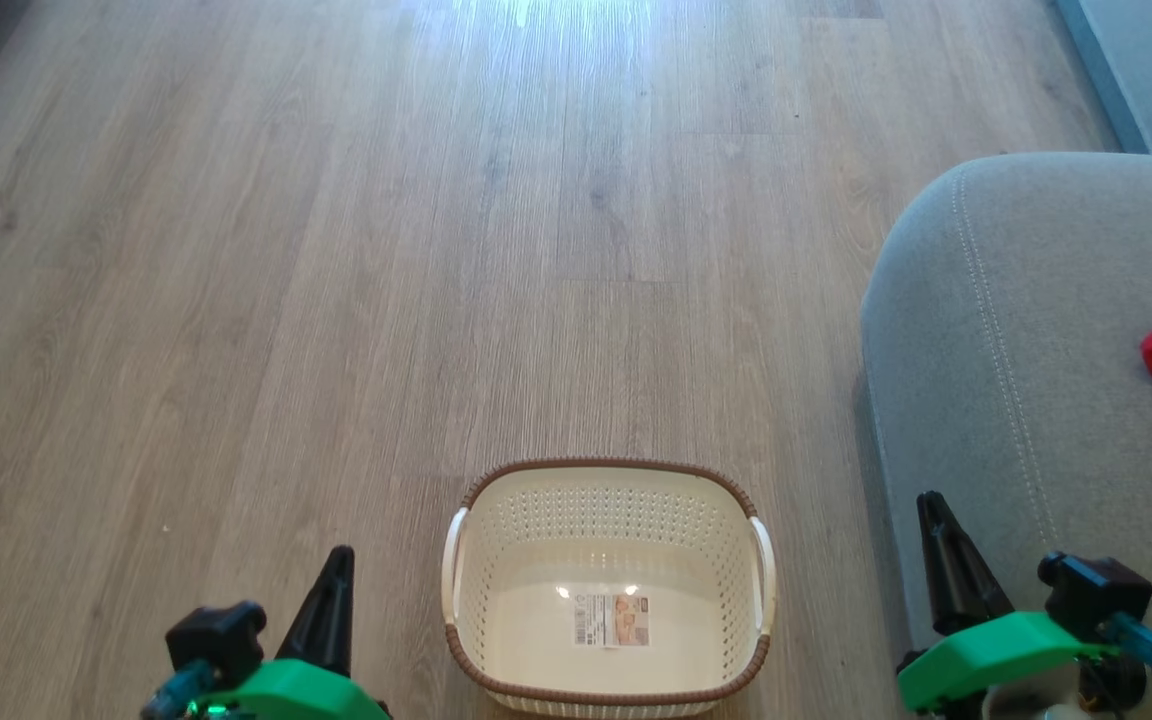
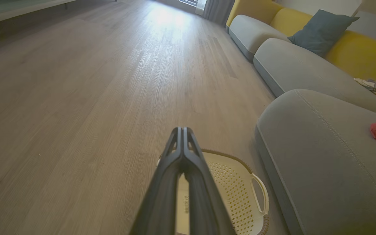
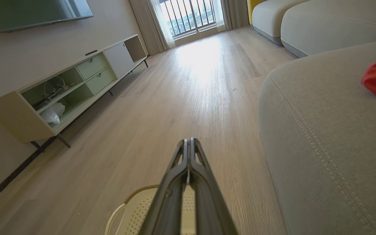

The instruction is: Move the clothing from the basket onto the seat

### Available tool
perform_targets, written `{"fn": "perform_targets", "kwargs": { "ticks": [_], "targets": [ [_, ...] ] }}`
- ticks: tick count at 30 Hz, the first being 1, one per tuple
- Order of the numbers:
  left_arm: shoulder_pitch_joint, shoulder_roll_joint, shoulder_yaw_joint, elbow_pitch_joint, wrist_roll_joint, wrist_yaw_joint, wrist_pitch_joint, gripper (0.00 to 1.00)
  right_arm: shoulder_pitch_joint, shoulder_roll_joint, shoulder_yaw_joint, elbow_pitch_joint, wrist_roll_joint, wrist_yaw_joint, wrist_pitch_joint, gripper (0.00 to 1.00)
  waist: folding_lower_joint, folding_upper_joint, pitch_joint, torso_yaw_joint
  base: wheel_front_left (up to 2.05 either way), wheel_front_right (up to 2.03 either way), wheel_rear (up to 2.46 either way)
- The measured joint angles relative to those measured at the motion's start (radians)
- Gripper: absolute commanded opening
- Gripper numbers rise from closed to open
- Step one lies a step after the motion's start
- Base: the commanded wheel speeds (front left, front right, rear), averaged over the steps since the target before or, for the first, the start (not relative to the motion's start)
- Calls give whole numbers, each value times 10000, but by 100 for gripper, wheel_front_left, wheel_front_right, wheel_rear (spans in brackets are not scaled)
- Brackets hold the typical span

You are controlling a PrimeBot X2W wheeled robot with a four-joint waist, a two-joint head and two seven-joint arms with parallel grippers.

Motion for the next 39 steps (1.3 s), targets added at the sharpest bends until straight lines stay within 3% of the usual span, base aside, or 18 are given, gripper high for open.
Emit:
{"fn": "perform_targets", "kwargs": {
  "ticks": [39],
  "targets": [
    [-328,-2,665,-33,-3912,-244,1147,0,-276,13,-472,-13,3894,-2,1110,0,0,0,102,-284,0,0,0]
  ]
}}
